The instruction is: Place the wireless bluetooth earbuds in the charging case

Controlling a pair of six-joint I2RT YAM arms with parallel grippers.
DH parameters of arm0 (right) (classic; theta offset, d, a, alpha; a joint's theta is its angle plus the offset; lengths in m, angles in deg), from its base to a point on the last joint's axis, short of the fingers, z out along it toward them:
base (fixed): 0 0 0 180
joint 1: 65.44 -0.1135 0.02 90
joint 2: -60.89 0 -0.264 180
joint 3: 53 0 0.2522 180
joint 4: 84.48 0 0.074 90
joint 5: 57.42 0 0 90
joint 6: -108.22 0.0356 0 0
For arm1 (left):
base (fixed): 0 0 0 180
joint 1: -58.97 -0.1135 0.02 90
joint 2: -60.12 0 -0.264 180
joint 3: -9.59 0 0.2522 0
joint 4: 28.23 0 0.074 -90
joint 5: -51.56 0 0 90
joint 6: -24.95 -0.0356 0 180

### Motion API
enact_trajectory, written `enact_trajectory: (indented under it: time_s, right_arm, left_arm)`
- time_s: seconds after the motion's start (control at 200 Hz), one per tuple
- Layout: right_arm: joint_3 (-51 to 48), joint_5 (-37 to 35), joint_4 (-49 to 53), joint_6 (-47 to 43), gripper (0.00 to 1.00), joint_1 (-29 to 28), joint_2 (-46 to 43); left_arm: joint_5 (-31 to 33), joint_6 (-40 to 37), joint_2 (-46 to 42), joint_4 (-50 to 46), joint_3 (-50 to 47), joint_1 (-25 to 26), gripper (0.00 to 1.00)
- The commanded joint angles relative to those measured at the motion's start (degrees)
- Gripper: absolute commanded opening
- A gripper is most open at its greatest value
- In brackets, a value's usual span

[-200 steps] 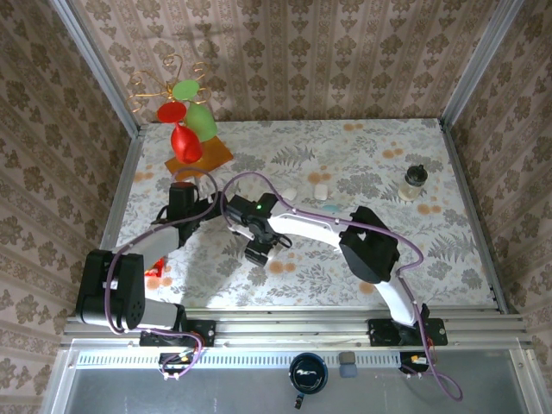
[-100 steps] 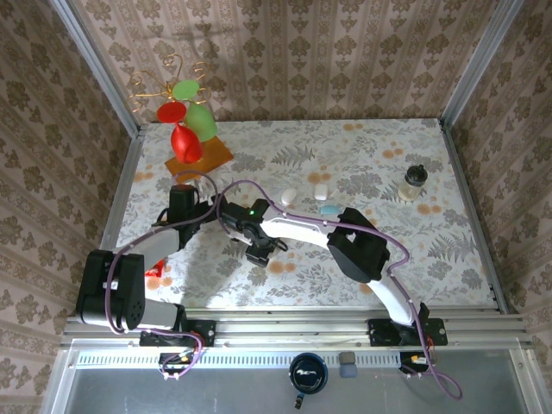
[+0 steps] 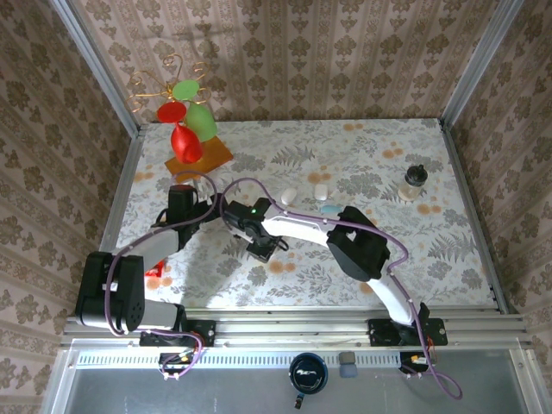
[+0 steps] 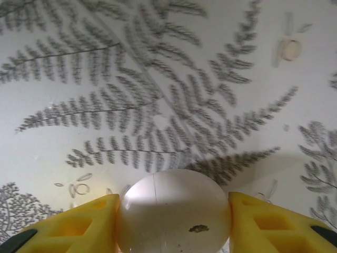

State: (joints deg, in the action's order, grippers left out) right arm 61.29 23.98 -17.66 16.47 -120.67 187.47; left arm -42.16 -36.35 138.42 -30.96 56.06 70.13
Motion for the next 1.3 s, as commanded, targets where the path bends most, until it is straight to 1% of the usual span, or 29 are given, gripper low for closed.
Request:
enact_trajectory:
  time_s: [0.0, 0.125, 0.285, 0.39, 0.47, 0.54, 0.6, 0.635, 0.655, 0.745, 0.81, 0.985, 1.08, 1.22, 1.295]
  right_arm:
    - [-3.58, 0.85, -5.05, 6.44, 0.45, 3.68, -7.92]
    - [-10.25, 5.54, -14.93, 15.94, 0.43, 8.78, -15.01]
    - [-20.82, 8.47, -31.34, 31.31, 0.41, 16.17, -23.64]
    - [-27.0, 10.83, -41.96, 39.7, 0.41, 20.07, -28.21]
    - [-31.16, 14.48, -48.92, 46.2, 0.41, 23.05, -30.87]
    - [-35.23, 19.15, -55.98, 53.06, 0.4, 25.86, -32.73]
    - [-39.11, 22.61, -62.97, 59.32, 0.4, 28.02, -34.07]
    - [-41.12, 23.8, -66.84, 62.49, 0.4, 29.0, -34.74]
    - [-42.11, 24.34, -68.75, 63.94, 0.4, 29.47, -35.06]
    - [-45.11, 25.87, -73.9, 69.04, 0.4, 31.06, -36.25]
    - [-46.66, 26.48, -76.2, 72.08, 0.4, 31.78, -36.96]
    - [-50.58, 25.35, -80.4, 77.12, 0.4, 32.54, -39.05]
    - [-52.59, 25.51, -85.36, 79.78, 0.39, 32.72, -39.51]
    - [-52.86, 27.35, -88.15, 81.09, 0.39, 32.72, -39.14]
    - [-52.81, 28.39, -89.48, 81.04, 0.39, 32.7, -38.99]
  left_arm:
    - [-1.04, 1.51, -1.44, 3.76, -0.97, -0.36, 1.0]
    - [-4.0, 0.83, -1.46, 11.84, -2.8, 0.17, 1.0]
    - [-4.66, -1.5, -1.68, 21.55, -4.2, 3.04, 1.0]
    - [-5.58, -5.62, -0.71, 30.51, -5.1, 6.68, 1.0]
    - [-5.9, -8.98, 0.36, 36.21, -5.19, 10.05, 1.0]
    - [-7.88, -11.94, 1.84, 39.84, -4.66, 12.57, 0.95]
    - [-10.07, -13.6, 3.2, 43.13, -4.24, 14.41, 0.94]
    - [-11.4, -14.65, 4.17, 45.61, -4.23, 14.59, 0.94]
    - [-12.14, -15.35, 4.72, 47.04, -4.18, 16.58, 0.93]
    - [-13.5, -18.46, 8.33, 56.66, -4.87, 19.37, 0.9]
    - [-14.25, -18.87, 11.79, 63.58, -5.15, 20.49, 0.87]
    - [-14.0, -22.76, 14.75, 63.22, -1.09, 24.26, 0.88]
    - [-13.39, -24.02, 16.49, 63.33, 0.82, 25.54, 0.87]
    - [-12.34, -20.81, 18.7, 63.61, 4.15, 26.33, 0.86]
    - [-12.45, -21.03, 19.14, 63.64, 5.59, 27.26, 0.85]
